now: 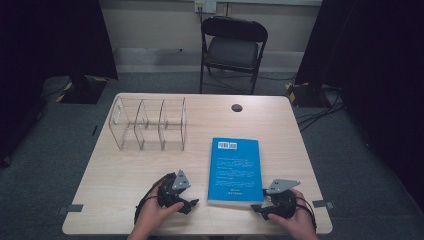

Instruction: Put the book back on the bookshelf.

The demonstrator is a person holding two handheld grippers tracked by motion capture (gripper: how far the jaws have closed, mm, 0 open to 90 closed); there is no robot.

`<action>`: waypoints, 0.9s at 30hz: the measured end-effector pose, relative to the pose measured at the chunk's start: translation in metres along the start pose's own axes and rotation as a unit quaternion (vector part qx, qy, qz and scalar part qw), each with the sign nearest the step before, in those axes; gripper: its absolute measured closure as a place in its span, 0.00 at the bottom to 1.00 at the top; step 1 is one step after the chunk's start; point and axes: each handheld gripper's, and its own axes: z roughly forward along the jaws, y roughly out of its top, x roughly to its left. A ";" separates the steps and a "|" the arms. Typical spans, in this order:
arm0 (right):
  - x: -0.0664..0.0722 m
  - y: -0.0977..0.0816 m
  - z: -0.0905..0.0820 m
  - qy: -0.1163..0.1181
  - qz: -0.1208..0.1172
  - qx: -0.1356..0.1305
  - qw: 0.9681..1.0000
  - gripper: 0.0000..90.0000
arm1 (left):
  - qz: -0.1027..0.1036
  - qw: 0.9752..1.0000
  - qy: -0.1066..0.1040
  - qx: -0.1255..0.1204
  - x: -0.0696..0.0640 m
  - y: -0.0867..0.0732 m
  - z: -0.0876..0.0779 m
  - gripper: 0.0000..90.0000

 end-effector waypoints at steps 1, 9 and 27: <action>0.000 0.001 0.000 -0.002 0.001 0.005 1.000 0.34 | 0.004 1.000 0.000 0.002 0.000 0.000 0.000 0.18; 0.002 -0.003 0.000 -0.007 -0.009 -0.006 1.000 0.35 | 0.007 1.000 -0.005 0.001 -0.009 0.004 0.002 0.18; 0.001 -0.002 -0.001 0.001 0.003 -0.008 1.000 0.37 | 0.048 0.998 -0.042 0.027 -0.025 0.014 0.011 0.19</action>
